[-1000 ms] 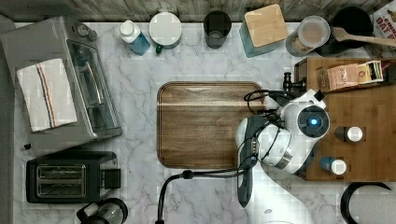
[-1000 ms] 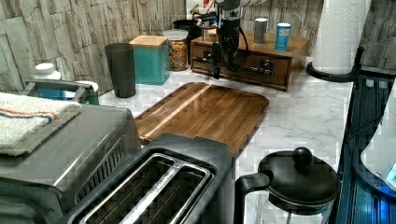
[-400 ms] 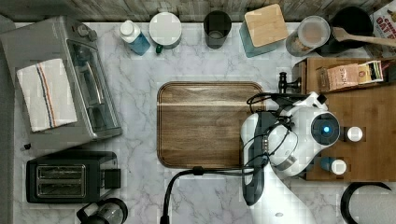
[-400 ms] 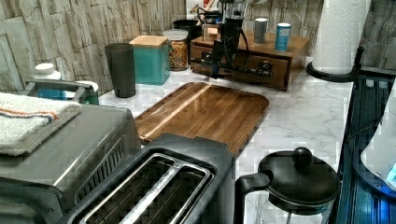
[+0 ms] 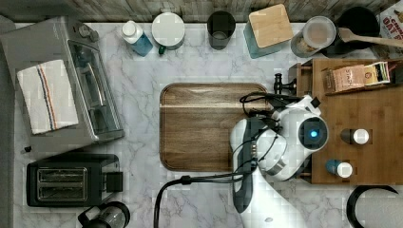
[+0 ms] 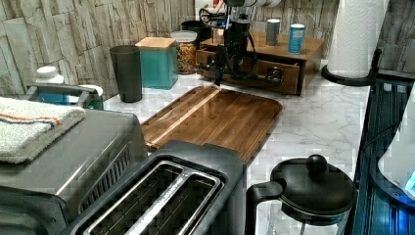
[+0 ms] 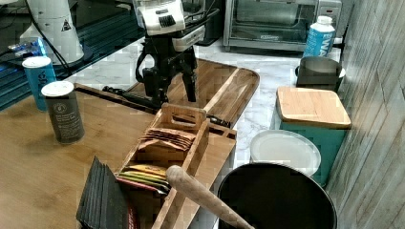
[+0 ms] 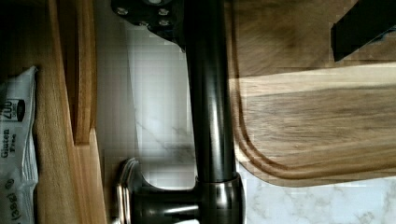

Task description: Open the drawer.

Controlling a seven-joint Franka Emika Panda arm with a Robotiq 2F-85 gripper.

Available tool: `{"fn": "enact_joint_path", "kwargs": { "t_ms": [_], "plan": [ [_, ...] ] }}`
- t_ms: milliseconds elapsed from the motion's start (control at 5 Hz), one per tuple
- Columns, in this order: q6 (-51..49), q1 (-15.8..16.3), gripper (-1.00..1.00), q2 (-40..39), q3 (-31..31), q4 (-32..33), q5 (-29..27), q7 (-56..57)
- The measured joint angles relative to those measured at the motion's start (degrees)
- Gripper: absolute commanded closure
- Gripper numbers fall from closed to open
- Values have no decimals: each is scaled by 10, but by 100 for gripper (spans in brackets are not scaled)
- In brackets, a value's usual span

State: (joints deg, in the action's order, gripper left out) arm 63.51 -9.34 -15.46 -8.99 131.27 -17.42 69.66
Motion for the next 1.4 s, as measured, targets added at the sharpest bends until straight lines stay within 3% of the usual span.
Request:
{"fn": "enact_joint_path", "kwargs": {
  "t_ms": [600, 800, 1000, 1400],
  "plan": [
    [-35, 55, -100, 19, 51, 16, 3, -74],
    [-35, 75, -100, 20, 61, 16, 18, -142],
    [-35, 93, -100, 20, 65, 19, 72, -180],
    [-25, 98, -100, 21, 63, 25, 97, -212]
  ]
}}
